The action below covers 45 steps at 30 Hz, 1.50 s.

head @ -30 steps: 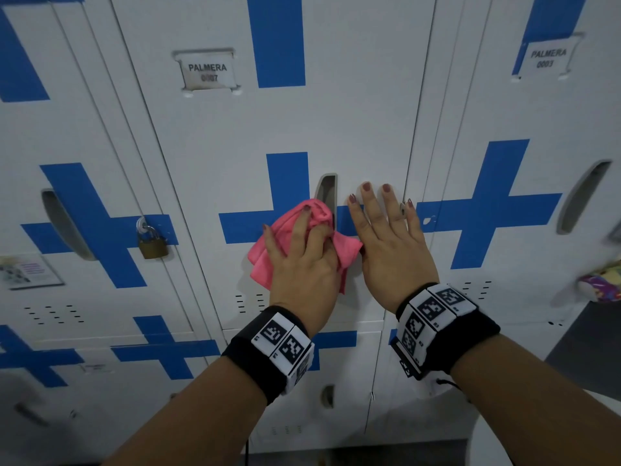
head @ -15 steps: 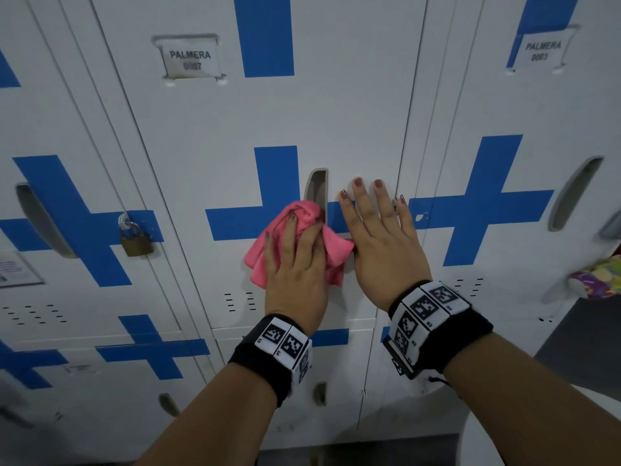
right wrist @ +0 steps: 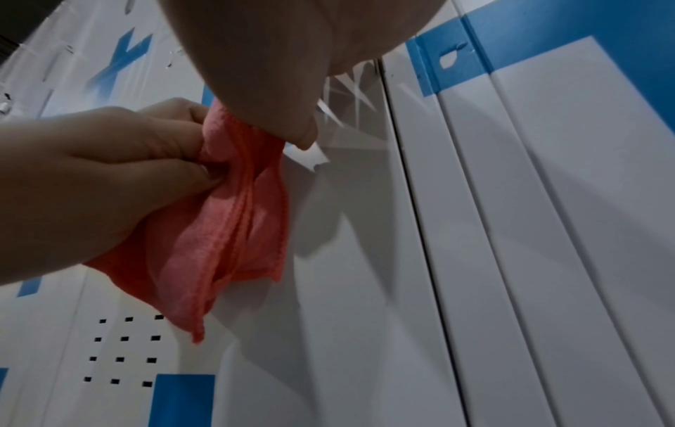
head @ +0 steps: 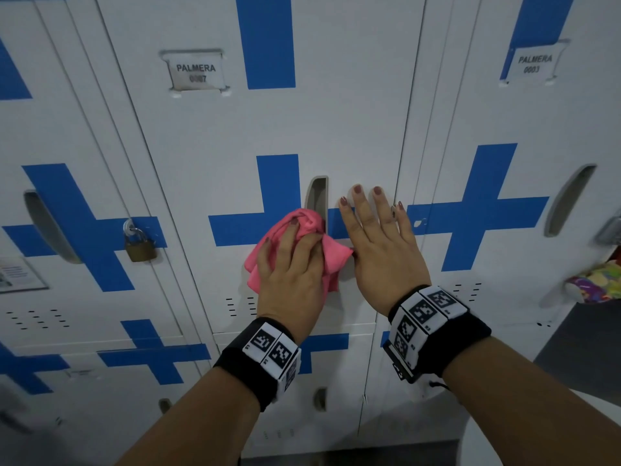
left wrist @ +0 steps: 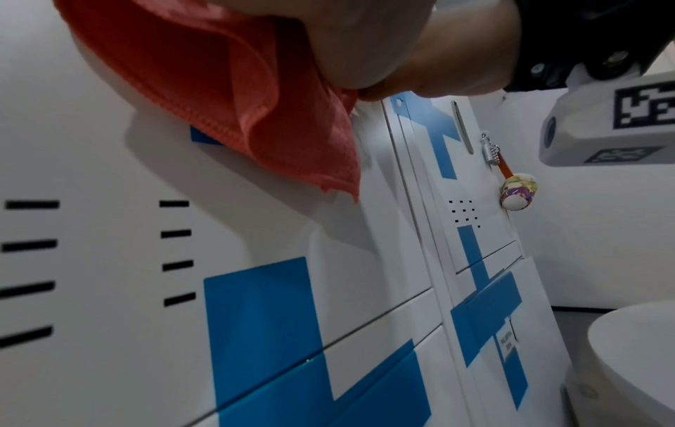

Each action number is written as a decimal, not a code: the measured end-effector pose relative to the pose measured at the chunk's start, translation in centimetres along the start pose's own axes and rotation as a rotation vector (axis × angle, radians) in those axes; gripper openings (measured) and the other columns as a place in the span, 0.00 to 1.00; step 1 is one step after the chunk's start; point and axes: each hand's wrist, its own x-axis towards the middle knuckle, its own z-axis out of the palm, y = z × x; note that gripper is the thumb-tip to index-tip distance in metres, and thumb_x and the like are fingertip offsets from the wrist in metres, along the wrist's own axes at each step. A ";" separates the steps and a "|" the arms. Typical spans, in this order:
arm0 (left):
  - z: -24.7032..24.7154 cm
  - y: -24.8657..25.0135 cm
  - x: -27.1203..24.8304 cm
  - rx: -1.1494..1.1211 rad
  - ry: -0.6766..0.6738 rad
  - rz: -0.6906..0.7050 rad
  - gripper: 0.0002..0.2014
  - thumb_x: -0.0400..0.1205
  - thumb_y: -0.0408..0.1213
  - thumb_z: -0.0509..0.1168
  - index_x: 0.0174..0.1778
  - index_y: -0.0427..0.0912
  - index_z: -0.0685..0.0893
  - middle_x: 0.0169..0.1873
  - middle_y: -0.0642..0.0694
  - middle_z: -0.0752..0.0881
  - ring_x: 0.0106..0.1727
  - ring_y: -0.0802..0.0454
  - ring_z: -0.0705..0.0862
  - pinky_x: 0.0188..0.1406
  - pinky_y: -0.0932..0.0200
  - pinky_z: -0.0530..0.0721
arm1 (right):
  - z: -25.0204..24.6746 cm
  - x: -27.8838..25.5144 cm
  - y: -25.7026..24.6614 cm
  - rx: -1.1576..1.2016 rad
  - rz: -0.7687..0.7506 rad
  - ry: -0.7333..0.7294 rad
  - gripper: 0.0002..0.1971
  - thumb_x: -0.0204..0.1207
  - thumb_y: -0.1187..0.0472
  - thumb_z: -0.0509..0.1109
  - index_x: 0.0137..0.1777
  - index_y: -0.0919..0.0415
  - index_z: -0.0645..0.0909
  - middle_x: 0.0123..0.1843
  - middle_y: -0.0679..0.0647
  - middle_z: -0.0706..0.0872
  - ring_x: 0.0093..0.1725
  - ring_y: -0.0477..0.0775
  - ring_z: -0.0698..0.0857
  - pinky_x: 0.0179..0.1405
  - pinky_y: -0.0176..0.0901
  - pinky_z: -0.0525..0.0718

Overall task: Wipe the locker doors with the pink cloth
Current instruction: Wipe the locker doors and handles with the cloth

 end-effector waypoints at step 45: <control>-0.5 -0.8 0.1 -0.239 0.077 -0.132 0.29 0.82 0.47 0.50 0.81 0.49 0.57 0.82 0.47 0.56 0.83 0.45 0.51 0.77 0.40 0.59 | -0.8 -0.1 -0.2 0.127 0.002 0.026 0.30 0.80 0.53 0.44 0.83 0.56 0.54 0.85 0.52 0.49 0.84 0.56 0.46 0.80 0.57 0.45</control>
